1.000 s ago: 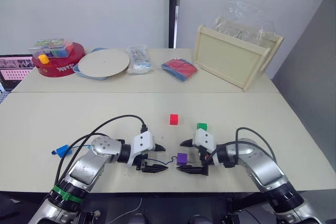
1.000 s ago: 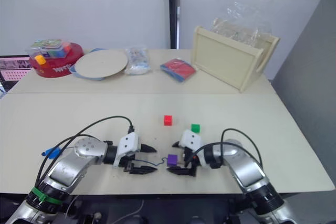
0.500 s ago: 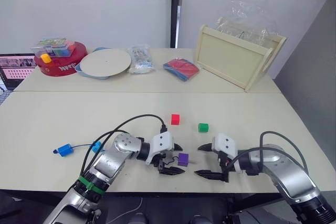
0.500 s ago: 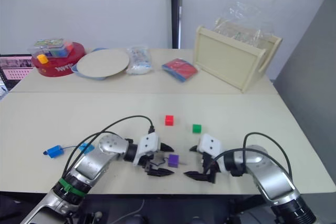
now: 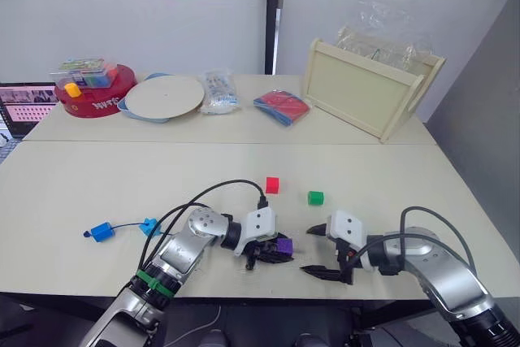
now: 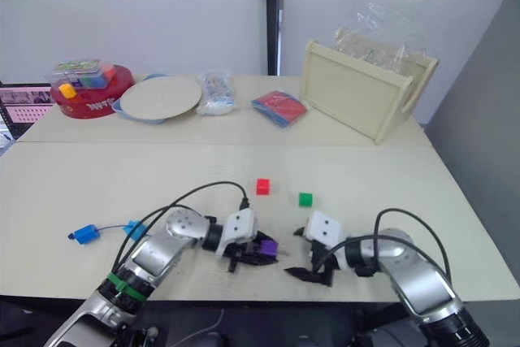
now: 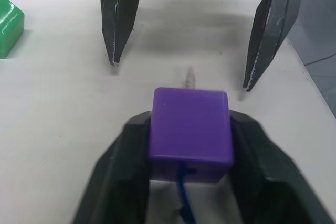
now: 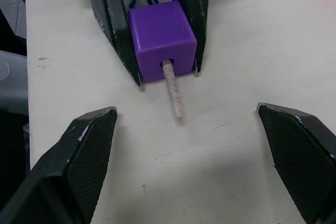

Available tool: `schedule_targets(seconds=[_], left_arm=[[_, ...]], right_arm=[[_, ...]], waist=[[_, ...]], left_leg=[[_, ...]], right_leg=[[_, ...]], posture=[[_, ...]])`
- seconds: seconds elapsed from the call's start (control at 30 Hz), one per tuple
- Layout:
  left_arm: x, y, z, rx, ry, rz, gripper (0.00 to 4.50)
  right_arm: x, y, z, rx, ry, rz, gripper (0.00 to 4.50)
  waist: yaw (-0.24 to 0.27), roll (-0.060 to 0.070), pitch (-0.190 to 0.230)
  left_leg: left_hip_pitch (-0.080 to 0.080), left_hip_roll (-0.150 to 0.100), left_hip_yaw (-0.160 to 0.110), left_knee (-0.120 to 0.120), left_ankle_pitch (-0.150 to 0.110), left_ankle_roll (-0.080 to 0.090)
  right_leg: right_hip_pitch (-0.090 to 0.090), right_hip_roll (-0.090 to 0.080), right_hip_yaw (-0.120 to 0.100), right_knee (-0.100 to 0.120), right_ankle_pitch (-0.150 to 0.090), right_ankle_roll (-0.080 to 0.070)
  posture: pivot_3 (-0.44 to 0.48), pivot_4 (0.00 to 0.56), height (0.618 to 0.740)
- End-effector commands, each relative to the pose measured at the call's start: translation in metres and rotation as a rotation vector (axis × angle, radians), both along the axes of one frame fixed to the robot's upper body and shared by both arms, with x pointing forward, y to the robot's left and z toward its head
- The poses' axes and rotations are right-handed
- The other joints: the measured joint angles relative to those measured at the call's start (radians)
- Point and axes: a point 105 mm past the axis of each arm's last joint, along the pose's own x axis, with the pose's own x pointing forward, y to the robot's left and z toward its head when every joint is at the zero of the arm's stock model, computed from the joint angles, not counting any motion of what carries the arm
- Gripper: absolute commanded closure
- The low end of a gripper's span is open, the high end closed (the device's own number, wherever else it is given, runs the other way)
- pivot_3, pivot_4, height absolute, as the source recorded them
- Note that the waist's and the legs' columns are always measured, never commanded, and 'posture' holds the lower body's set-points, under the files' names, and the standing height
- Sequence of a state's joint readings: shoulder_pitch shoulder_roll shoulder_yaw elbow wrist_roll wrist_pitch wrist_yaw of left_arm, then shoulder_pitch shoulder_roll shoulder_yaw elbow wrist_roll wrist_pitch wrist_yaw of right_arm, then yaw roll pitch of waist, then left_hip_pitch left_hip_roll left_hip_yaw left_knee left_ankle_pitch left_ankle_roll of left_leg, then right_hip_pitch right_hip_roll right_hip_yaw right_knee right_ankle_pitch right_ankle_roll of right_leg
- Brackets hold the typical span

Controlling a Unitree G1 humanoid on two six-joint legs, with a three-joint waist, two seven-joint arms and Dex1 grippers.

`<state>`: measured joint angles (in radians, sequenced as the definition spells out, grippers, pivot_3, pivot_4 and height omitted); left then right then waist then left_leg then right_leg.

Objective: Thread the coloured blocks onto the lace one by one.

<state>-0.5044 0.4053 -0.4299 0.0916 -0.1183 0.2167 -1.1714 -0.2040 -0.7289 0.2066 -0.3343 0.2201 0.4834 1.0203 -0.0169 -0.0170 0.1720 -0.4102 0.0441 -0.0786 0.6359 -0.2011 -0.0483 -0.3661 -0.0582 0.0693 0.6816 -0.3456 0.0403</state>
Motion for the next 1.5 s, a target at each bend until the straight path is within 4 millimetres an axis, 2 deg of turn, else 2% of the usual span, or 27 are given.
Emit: schedule_targets(seconds=[0.03,0.23,0.33,0.37,0.57,0.67,0.87,0.97,1.03,1.17,1.2,1.27,1.37,1.43,1.5], left_arm=[[-0.003,0.001,0.005,-0.008,-0.021,-0.024,3.3],[-0.005,0.001,0.005,-0.004,-0.017,-0.024,3.3],[-0.004,0.002,0.004,0.0,-0.016,-0.022,3.3],[-0.004,0.002,0.004,0.0,-0.015,-0.021,3.3],[-0.002,0.005,0.004,0.004,-0.015,-0.006,3.3],[-0.002,0.02,0.005,0.022,-0.015,0.027,3.3],[-0.002,0.079,0.011,0.089,-0.018,0.157,3.3],[-0.004,0.116,0.016,0.127,-0.007,0.24,3.3],[-0.006,0.144,0.016,0.173,0.003,0.298,3.3],[-0.007,0.219,0.007,0.36,-0.029,0.435,3.3],[-0.008,0.231,0.007,0.384,-0.034,0.454,3.3],[-0.009,0.248,0.007,0.422,-0.052,0.474,3.3],[-0.011,0.26,0.007,0.454,-0.075,0.472,3.3],[-0.011,0.259,0.013,0.404,-0.072,0.494,2.25],[-0.005,0.252,0.025,0.346,-0.113,0.517,1.64]], right_arm=[[-0.001,0.006,0.009,0.016,-0.046,0.034,1.16],[-0.001,0.01,0.009,0.011,-0.058,0.054,3.17],[0.001,0.011,0.01,0.009,-0.063,0.058,4.31],[0.002,0.011,0.01,0.01,-0.065,0.061,4.5],[0.002,0.013,0.011,0.012,-0.07,0.078,4.5],[0.002,0.012,0.013,0.014,-0.076,0.091,4.5],[0.007,0.008,0.013,0.015,-0.084,0.092,4.5],[0.007,0.009,0.011,0.021,-0.082,0.098,4.5],[0.006,0.009,0.011,0.024,-0.081,0.103,4.5],[0.007,0.011,0.012,0.033,-0.08,0.116,4.5],[0.007,0.012,0.012,0.034,-0.079,0.121,4.5],[0.007,0.014,0.012,0.04,-0.079,0.128,4.5],[0.007,0.016,0.012,0.044,-0.079,0.134,4.5],[0.009,0.02,0.012,0.053,-0.081,0.14,4.5],[0.01,0.023,0.012,0.059,-0.082,0.146,4.5]], waist=[[0.0,0.0,0.0],[0.0,0.0,0.0],[0.0,0.0,0.0],[0.0,0.0,0.0],[0.0,0.0,0.0],[-0.003,0.0,0.0],[-0.022,0.0,0.0],[-0.028,0.0,0.0],[-0.031,0.0,0.0],[-0.03,0.0,0.0],[-0.031,0.001,0.0],[-0.031,0.001,0.0],[-0.031,0.001,0.0],[-0.031,0.001,0.0],[-0.032,0.001,0.0]], left_leg=[[0.0,0.0,0.0,0.0,0.0,0.0],[0.0,0.0,0.0,0.0,0.0,0.0],[0.0,0.0,0.0,0.0,0.0,0.0],[0.0,0.0,0.0,0.0,0.0,0.0],[0.0,0.0,0.0,0.0,0.0,0.0],[0.0,0.0,0.0,0.0,0.0,0.0],[0.002,0.001,0.0,-0.002,0.0,0.0],[0.002,0.002,0.0,-0.002,0.0,0.0],[0.003,0.002,0.0,-0.003,0.0,0.0],[0.004,0.003,0.0,-0.004,0.0,0.0],[0.005,0.003,0.001,-0.004,0.0,0.0],[0.006,0.003,0.001,-0.006,0.0,0.0],[0.006,0.003,0.001,-0.007,0.0,0.0],[0.006,0.003,0.001,-0.007,0.0,0.0],[0.006,0.003,0.001,-0.007,0.0,0.0]], right_leg=[[0.0,0.0,0.0,0.0,0.0,0.0],[0.0,0.0,0.0,0.0,0.0,0.0],[0.0,0.0,0.0,0.0,0.0,0.0],[0.0,0.0,0.0,0.0,0.0,0.0],[0.0,0.0,0.0,0.0,0.0,0.0],[0.0,0.0,0.0,0.0,0.0,0.0],[0.0,0.001,0.0,0.001,0.0,0.0],[0.0,0.001,0.0,0.001,0.0,0.0],[0.0,0.002,0.0,0.001,0.0,0.0],[0.0,0.002,0.0,0.001,0.0,0.0],[0.0,0.002,0.001,0.001,0.0,0.0],[0.0,0.002,0.001,0.001,0.0,0.0],[0.0,0.002,0.001,0.001,0.0,0.0],[0.0,0.001,0.001,0.001,0.0,0.0],[-0.001,0.002,0.001,0.001,0.0,0.0]], posture=[[0.0,0.15,0.74],[0.0,0.15,0.74],[0.0,0.15,0.74],[0.0,0.15,0.74],[0.0,0.15,0.74],[0.0,0.15,0.74],[0.0,0.15,0.74],[0.0,0.15,0.74],[0.0,0.15,0.74],[0.0,0.15,0.74],[0.0,0.15,0.74],[0.0,0.15,0.74],[0.0,0.15,0.74],[0.0,0.15,0.74],[0.0,0.15,0.74]])
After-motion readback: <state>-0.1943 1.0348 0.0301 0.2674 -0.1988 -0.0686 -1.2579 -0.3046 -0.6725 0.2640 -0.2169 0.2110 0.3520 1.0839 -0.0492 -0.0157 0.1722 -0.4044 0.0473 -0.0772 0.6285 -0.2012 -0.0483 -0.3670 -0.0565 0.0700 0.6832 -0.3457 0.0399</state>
